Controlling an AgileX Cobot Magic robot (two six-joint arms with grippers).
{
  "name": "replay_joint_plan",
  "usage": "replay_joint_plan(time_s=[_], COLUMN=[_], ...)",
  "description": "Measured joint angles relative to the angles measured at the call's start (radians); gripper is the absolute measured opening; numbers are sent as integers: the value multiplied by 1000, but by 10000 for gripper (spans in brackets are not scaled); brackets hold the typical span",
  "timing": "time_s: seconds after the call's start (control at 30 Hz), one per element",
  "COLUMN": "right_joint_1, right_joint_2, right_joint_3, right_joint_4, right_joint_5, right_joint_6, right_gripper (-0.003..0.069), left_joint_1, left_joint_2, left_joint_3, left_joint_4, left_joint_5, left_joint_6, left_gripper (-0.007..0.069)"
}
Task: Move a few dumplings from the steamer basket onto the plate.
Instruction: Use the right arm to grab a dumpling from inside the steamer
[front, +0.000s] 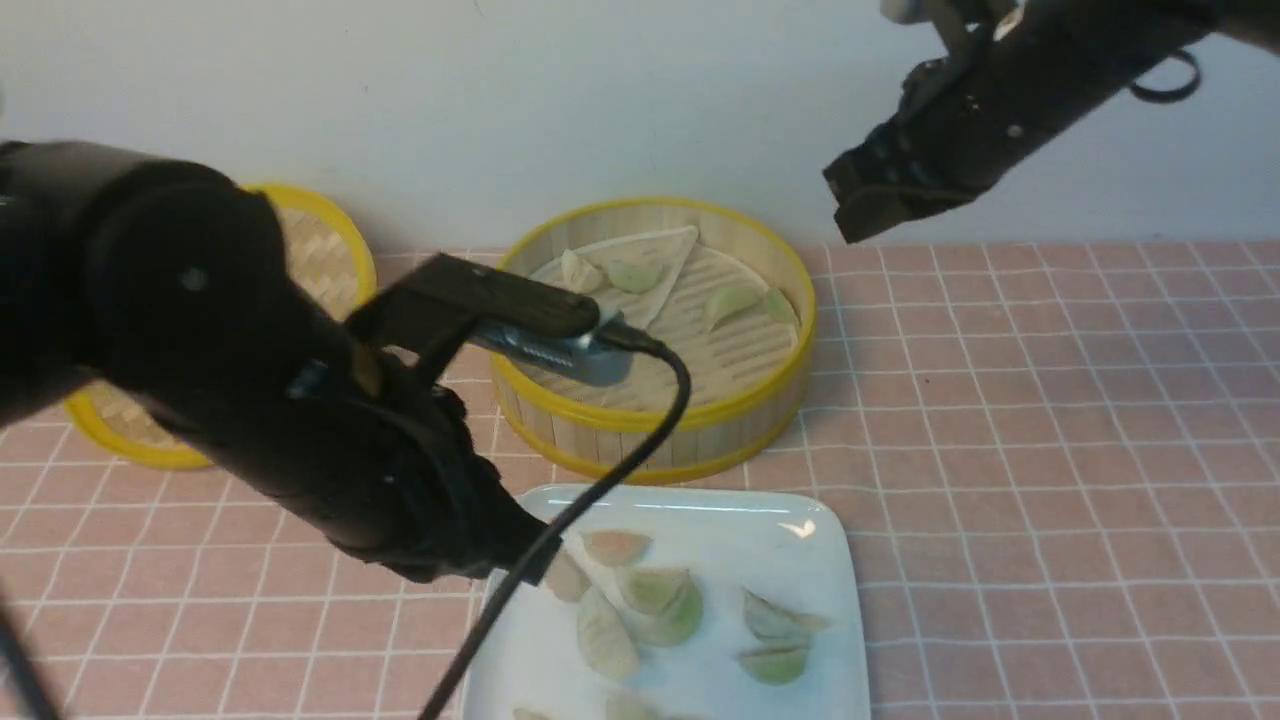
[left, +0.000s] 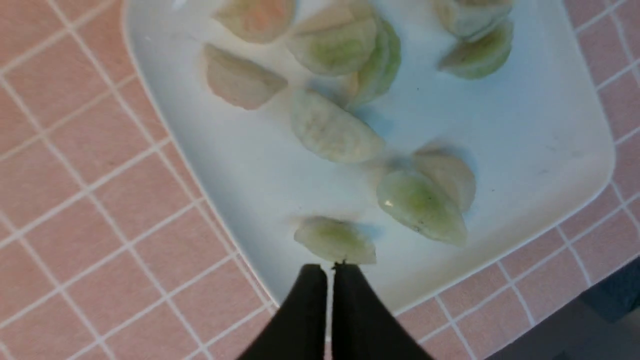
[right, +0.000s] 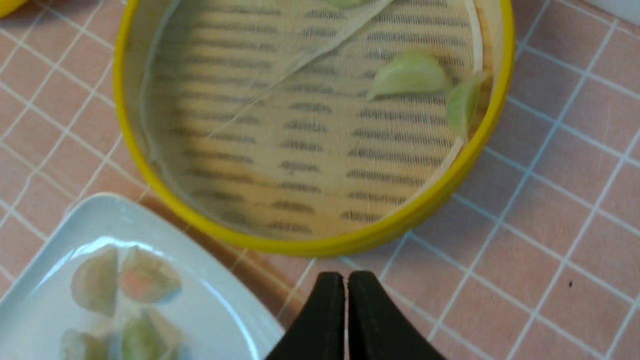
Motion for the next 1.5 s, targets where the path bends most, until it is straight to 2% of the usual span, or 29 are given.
replay_joint_plan(time_s=[0.13,0.17,0.27,0.37,0.53,0.7,0.93,1.0,1.1,1.33,1.4,1.5], right_joint_1=[3,3,18,38,70,86,90,90,90,90,90,90], right_joint_2=[214,214,377,474,562,617,641,645,652,652,653,635], right_joint_3=[-244,-244,-456,-570,-645,-646,-646,-649,-655,-692,-760,-836], right_joint_4=[-1,-1,-10,-26,-82,-139,-158,-158,-159,-163,-162,-159], right_joint_5=[52,52,61,62,7,-1,5,2,-8,28,69,73], right_joint_6=[-15,-15,-67,-127,-163,-165,-165,-165,-161,-126,-115,-41], right_gripper=[82,82,195,292,435,512,520,505,426,421,421,421], left_joint_1=[1,1,1,1,1,1,1,1,1,1,1,1], left_joint_2=[-148,-155,-253,-306,-336,-337,-337,-337,-337,-337,-337,-337], left_joint_3=[0,0,0,0,0,0,0,0,0,0,0,0], left_joint_4=[2,2,7,14,38,42,48,52,53,59,59,65], left_joint_5=[42,43,76,111,181,216,217,217,217,217,217,215], left_joint_6=[-32,-34,-69,-91,-110,-115,-121,-121,-121,-122,-122,-122], left_gripper=[-6,-6,-6,-6,-6,-6,-6,-6,-6,-6,-6,-6])
